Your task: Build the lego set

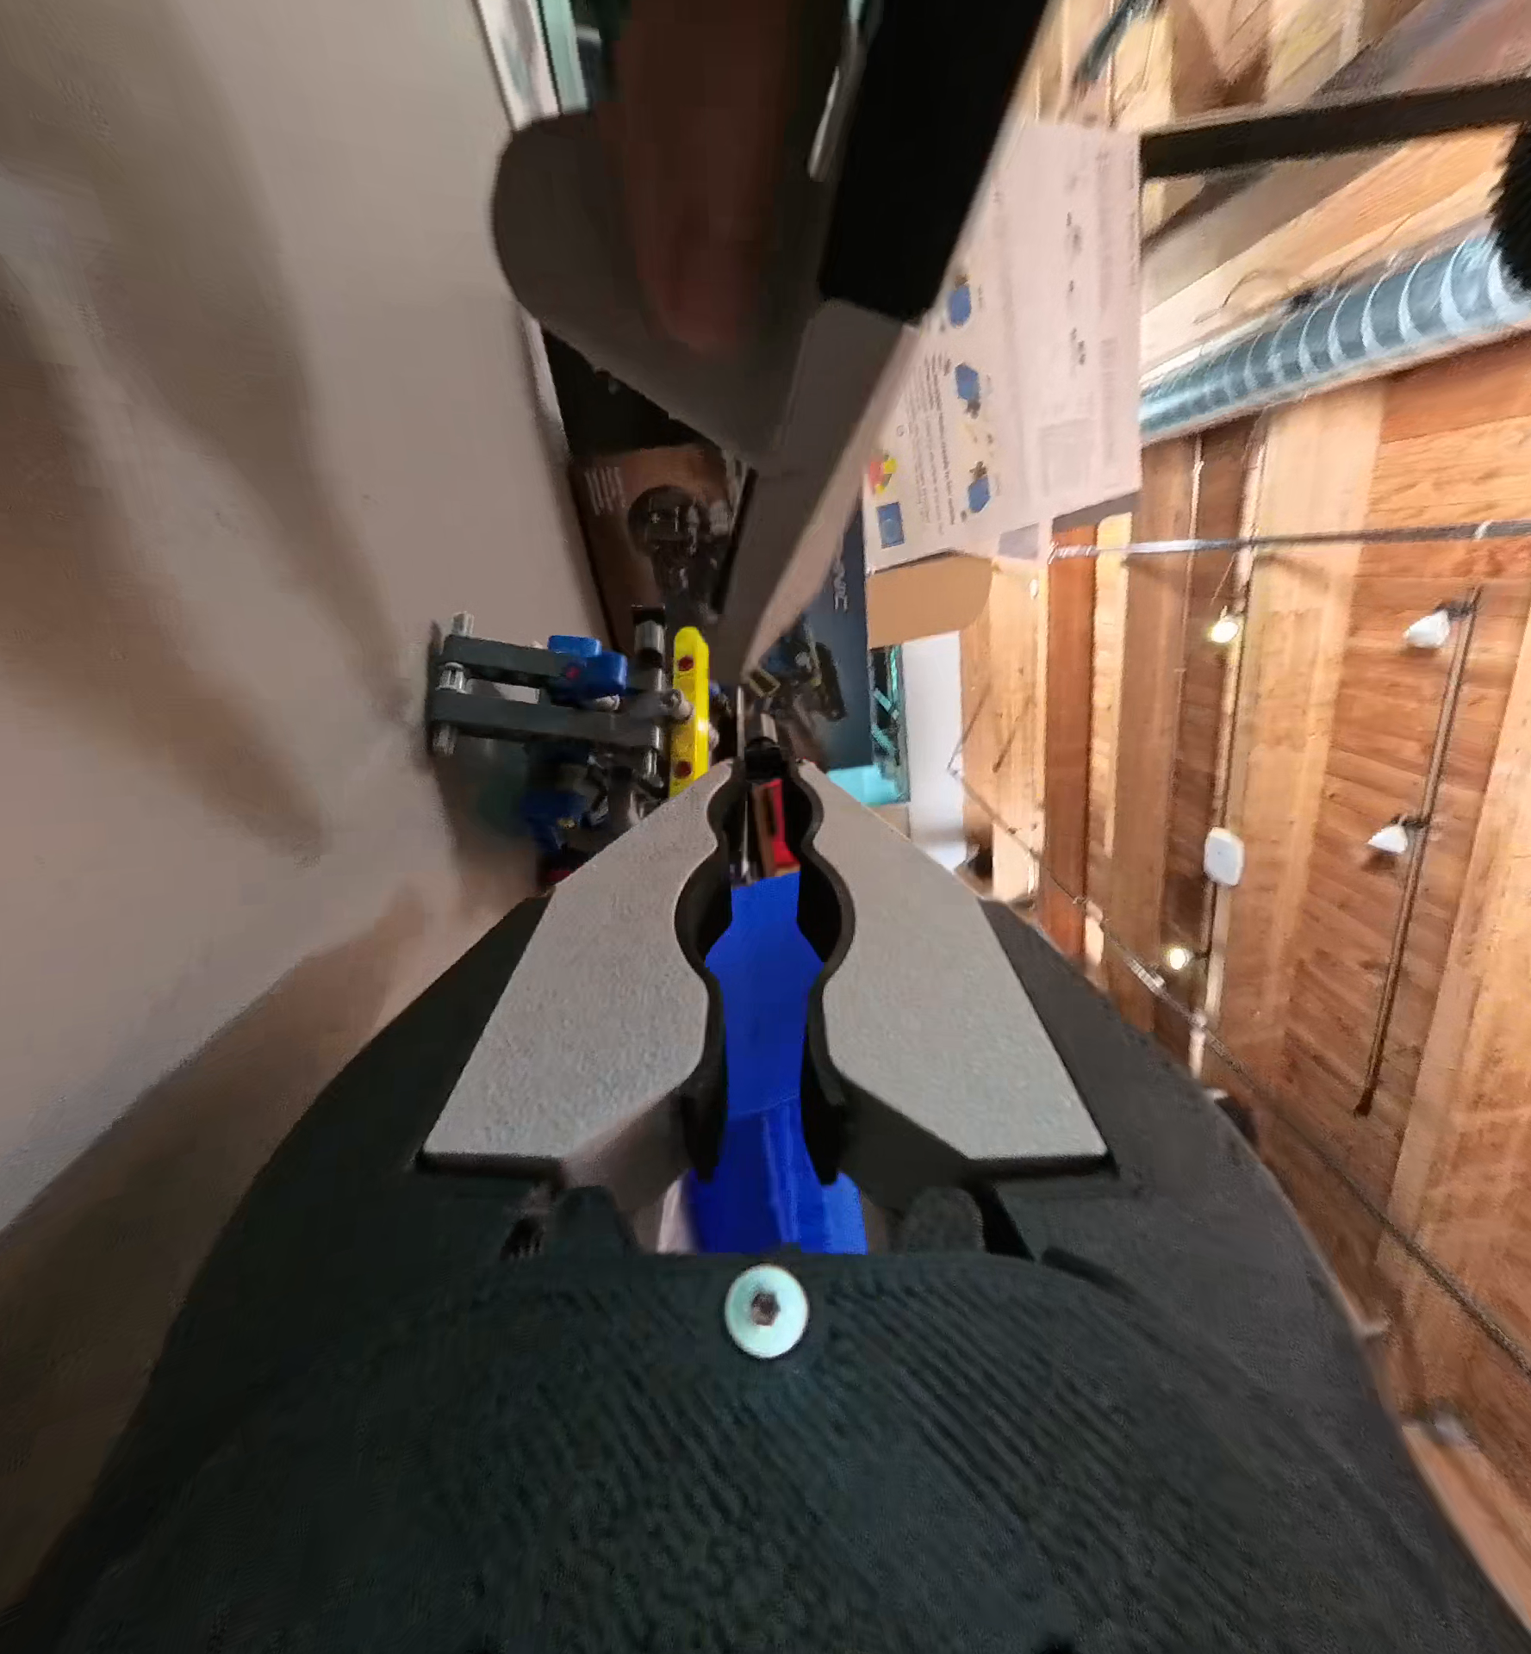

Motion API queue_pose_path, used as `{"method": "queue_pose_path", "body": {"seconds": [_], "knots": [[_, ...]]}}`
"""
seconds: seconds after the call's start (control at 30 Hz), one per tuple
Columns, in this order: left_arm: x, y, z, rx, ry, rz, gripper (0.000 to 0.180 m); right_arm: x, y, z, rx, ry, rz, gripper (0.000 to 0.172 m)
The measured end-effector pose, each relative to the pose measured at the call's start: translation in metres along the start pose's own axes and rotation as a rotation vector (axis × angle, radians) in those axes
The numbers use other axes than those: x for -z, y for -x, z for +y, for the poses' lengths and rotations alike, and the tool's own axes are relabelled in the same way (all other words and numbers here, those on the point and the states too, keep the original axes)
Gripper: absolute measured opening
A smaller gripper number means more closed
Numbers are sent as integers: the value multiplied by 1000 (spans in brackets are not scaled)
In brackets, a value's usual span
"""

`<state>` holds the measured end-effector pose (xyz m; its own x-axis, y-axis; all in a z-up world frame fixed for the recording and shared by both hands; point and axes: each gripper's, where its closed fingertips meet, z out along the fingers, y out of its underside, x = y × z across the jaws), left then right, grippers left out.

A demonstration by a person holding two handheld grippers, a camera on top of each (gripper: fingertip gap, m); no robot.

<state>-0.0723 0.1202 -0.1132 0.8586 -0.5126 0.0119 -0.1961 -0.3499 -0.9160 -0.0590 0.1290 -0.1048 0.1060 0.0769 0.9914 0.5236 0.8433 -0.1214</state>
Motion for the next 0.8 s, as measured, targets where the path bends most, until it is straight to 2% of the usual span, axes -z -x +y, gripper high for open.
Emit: {"method": "queue_pose_path", "body": {"seconds": [0.17,0.23,0.3,0.37,0.43,0.6,0.73,0.8], "knots": [[4,-24,-12,332,-77,232,31,16,-3,-19,94,-148,12,5],[5,-30,-12,447,-77,306,31,20,-5,-21,120,-166,29,5],[8,-37,-18,548,-119,396,22,23,-10,-24,101,-193,49,4],[9,-37,-18,630,-135,432,19,24,-9,-25,106,-214,47,4],[8,-34,-17,674,-148,443,10,24,-10,-25,102,-238,55,5],[2,-30,-21,666,-198,430,6,18,-8,-18,30,-270,-11,7],[-5,-24,-23,694,-219,401,5,15,-3,-6,-159,-271,-120,14],[-9,-21,-20,717,-212,385,5,14,2,2,-371,-239,-245,16]]}}
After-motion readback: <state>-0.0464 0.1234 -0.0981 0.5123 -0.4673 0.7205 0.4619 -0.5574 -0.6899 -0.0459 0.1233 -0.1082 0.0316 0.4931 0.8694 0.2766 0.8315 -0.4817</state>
